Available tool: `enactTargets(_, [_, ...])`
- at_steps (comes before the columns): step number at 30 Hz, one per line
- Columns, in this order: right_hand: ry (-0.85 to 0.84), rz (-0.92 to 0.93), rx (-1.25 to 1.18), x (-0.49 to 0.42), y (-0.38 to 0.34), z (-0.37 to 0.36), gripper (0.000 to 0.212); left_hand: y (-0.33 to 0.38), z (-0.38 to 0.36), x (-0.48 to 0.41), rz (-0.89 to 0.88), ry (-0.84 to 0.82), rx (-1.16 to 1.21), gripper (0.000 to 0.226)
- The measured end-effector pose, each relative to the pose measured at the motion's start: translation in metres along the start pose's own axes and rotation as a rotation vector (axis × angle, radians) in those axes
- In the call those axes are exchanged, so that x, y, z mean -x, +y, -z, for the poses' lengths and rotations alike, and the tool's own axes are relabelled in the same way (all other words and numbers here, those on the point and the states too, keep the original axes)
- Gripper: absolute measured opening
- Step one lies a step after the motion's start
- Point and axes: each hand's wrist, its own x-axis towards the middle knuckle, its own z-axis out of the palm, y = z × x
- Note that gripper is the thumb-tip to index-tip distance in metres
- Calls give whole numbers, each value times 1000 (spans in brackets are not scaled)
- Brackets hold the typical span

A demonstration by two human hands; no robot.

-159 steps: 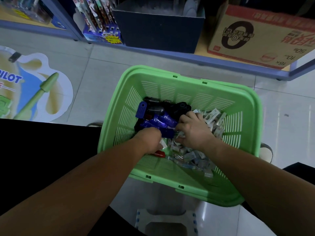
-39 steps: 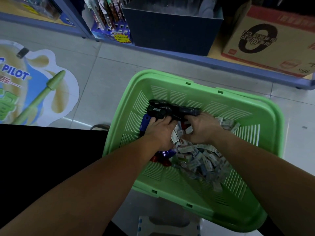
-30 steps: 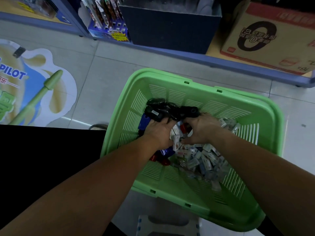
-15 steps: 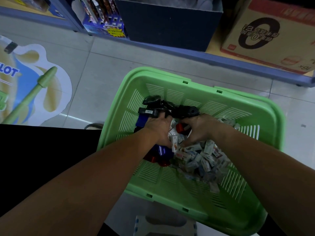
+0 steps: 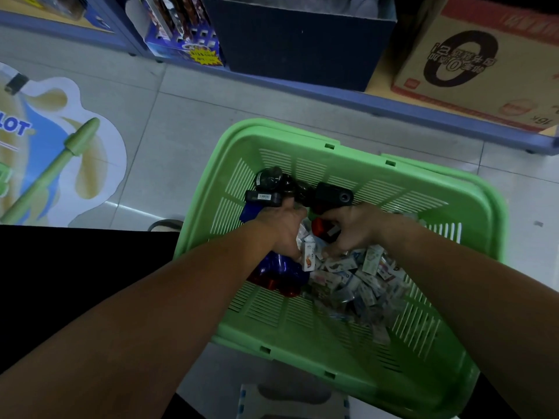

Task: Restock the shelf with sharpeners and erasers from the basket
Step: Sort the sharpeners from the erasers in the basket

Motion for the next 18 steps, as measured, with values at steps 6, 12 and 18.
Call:
enactTargets(6, [14,-6,-187,0,3,-5,69,2,-10,0,-45,10,55,66])
enactTargets(12, [4,1,-262,-8,5,-11,60,7,-1,2,-81,6,53,75])
enactTargets(18, [100,112,-467,4,7,-19,25,10,1,2,-36,-35,233,104])
